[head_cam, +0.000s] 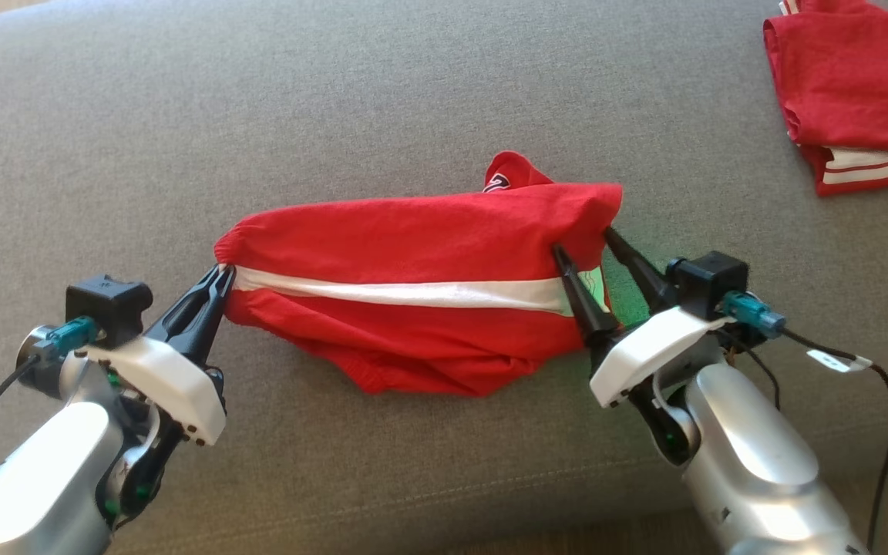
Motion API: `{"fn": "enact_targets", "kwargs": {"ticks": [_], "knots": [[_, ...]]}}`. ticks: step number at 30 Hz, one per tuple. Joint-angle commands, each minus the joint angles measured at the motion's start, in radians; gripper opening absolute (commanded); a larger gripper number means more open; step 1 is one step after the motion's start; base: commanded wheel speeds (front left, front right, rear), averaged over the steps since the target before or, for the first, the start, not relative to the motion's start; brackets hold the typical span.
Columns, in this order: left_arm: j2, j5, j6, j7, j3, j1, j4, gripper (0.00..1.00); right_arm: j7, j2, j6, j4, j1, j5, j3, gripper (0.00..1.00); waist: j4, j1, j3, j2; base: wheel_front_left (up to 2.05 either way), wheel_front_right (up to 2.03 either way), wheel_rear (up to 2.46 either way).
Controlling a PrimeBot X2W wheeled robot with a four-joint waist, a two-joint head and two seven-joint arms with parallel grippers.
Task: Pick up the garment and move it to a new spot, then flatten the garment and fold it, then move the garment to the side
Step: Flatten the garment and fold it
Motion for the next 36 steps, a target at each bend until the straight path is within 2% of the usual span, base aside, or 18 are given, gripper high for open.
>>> {"fn": "enact_targets", "kwargs": {"ticks": [1,16,24,25,26,28,29,32,36], "knots": [[0.031,0.01,-0.001,-0.013,0.043,-0.054,-0.015,0.0,-0.007,0.005,0.0,-0.025,-0.009,0.007,0.033,1.0,0.0,0.0,0.003,0.0,0.0,0.0,0.0],[0.025,0.011,-0.004,-0.026,0.038,-0.066,0.009,0.0,-0.007,0.005,0.0,0.114,-0.058,0.097,0.097,1.0,0.006,0.0,0.015,0.0,0.0,0.0,0.0],[0.03,0.006,0.008,-0.03,0.037,-0.051,0.007,0.0,-0.007,0.005,0.0,0.184,-0.037,0.132,0.174,1.0,-0.002,0.0,-0.008,0.0,0.0,0.0,0.0],[0.03,0.005,0.01,-0.03,0.037,-0.048,0.006,0.0,-0.007,0.005,0.0,0.191,-0.03,0.134,0.186,0.86,-0.003,0.0,-0.012,0.0,0.0,0.0,0.0],[0.029,0.004,0.012,-0.031,0.036,-0.046,0.006,0.0,-0.007,0.005,0.0,0.201,-0.024,0.137,0.197,0.67,-0.005,0.0,-0.016,0.0,0.0,0.0,0.0],[0.028,0.002,0.012,-0.033,0.036,-0.042,0.006,0.0,-0.007,0.005,0.0,0.213,-0.018,0.144,0.216,0.12,-0.007,0.0,-0.022,0.0,0.0,0.0,0.0],[0.027,0.0,0.012,-0.035,0.036,-0.04,0.007,0.0,-0.007,0.005,0.0,0.218,-0.016,0.145,0.22,0.0,-0.008,0.0,-0.027,0.0,0.0,0.0,0.0],[0.023,-0.002,0.013,-0.043,0.037,-0.035,0.009,0.0,-0.007,0.005,0.0,0.22,-0.021,0.115,0.21,0.0,-0.014,0.0,-0.039,0.0,0.0,0.0,0.0],[0.015,0.012,0.019,-0.07,0.046,-0.037,0.002,0.0,-0.007,0.002,0.0,0.164,-0.022,0.05,0.128,0.0,-0.018,0.0,-0.06,0.0,0.0,0.0,0.0]]}}
